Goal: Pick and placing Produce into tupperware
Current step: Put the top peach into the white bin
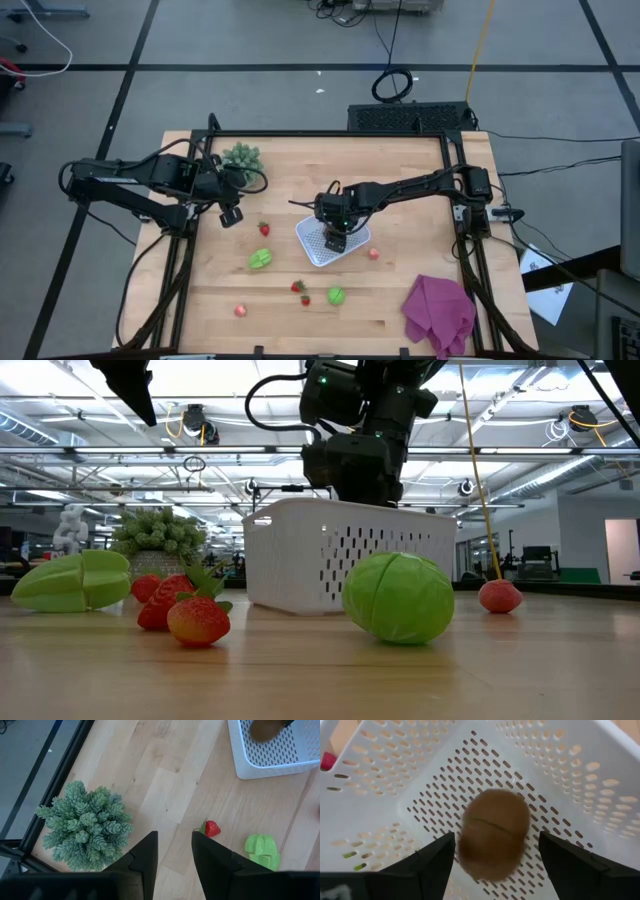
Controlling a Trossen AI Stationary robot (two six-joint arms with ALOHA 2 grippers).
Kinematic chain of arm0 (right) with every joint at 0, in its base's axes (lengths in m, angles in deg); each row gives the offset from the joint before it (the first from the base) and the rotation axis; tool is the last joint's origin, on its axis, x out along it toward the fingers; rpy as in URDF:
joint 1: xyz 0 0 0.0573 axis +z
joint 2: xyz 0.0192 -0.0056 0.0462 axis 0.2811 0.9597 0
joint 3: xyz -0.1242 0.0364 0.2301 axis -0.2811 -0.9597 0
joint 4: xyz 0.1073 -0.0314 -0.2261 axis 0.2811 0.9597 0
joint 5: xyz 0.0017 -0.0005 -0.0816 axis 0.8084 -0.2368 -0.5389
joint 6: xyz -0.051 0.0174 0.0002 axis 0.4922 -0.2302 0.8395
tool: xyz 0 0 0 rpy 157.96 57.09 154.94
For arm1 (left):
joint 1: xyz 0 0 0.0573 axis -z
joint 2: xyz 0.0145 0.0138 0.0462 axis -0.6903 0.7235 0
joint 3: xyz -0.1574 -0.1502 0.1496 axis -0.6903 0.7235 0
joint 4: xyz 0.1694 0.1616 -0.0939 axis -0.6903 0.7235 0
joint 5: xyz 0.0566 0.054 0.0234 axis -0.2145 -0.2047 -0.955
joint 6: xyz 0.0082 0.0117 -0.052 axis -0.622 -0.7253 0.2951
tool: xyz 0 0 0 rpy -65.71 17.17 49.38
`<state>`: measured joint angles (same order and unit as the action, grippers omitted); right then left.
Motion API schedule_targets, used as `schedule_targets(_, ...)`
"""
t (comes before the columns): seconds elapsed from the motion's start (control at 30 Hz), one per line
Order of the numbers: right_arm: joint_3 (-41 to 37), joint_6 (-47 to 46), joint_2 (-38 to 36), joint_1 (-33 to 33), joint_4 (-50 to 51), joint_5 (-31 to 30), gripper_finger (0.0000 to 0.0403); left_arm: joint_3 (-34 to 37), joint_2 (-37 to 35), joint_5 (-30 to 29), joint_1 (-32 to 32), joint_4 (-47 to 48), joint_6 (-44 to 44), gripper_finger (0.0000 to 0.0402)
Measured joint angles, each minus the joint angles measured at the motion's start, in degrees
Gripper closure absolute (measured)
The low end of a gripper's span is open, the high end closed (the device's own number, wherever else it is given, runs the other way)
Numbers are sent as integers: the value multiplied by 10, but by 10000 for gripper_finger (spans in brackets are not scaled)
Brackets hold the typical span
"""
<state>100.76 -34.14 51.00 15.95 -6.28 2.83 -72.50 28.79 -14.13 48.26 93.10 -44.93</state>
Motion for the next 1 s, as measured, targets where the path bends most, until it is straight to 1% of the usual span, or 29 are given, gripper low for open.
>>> schedule_targets(0.2,0,7,0,0,0,-16,105,0,0,0,0,0,0,277)
schedule_targets(0.47,0,20,-6,2,1,-15,104,0,0,0,0,0,0,277)
schedule_targets(0.67,21,22,-31,7,6,-14,104,0,0,0,0,-1,0,277)
schedule_targets(0.8,37,19,-60,15,12,-13,104,0,0,0,0,-3,1,277)
schedule_targets(0.9,37,8,-88,28,37,-1,104,0,0,0,0,-3,1,277)
schedule_targets(1.0,38,-14,-115,45,101,17,104,0,0,0,0,-2,4,277)
